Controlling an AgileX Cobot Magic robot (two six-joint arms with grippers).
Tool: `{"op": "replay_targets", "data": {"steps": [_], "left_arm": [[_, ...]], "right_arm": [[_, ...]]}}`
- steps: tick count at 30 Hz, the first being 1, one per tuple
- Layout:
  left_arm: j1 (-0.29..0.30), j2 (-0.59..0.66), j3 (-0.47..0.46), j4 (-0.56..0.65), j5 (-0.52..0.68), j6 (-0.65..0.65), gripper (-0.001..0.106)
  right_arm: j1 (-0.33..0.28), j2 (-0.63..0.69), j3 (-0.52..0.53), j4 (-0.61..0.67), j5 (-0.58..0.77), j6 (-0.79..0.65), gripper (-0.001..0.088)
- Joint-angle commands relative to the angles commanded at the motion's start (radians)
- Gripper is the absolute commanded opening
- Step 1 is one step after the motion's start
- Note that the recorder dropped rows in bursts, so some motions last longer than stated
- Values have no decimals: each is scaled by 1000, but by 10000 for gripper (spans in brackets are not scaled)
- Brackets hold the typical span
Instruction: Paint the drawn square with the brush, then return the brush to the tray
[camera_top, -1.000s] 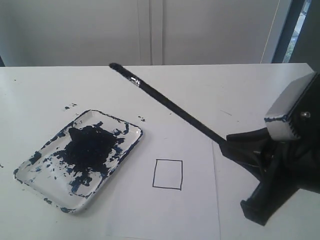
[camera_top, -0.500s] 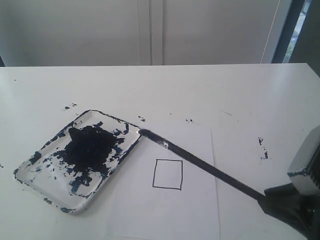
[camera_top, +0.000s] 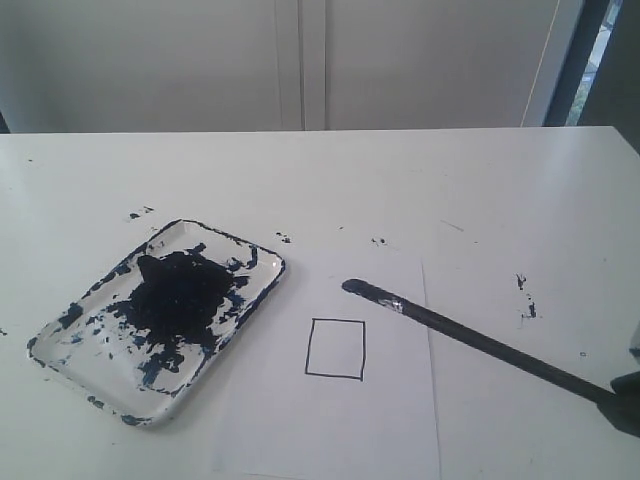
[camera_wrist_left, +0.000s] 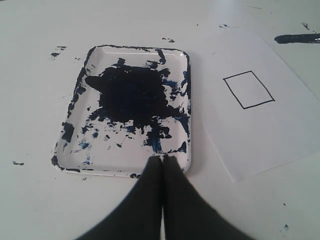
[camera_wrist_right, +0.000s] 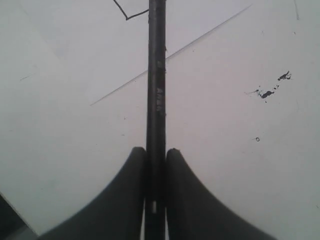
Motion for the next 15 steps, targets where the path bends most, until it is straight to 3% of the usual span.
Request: {"op": "replay_targets", "data": {"steps": [15], "left_arm": [[0, 0, 0, 0, 0, 0, 0]], "right_arm": [[0, 68, 0, -12, -84, -2, 0]]}}
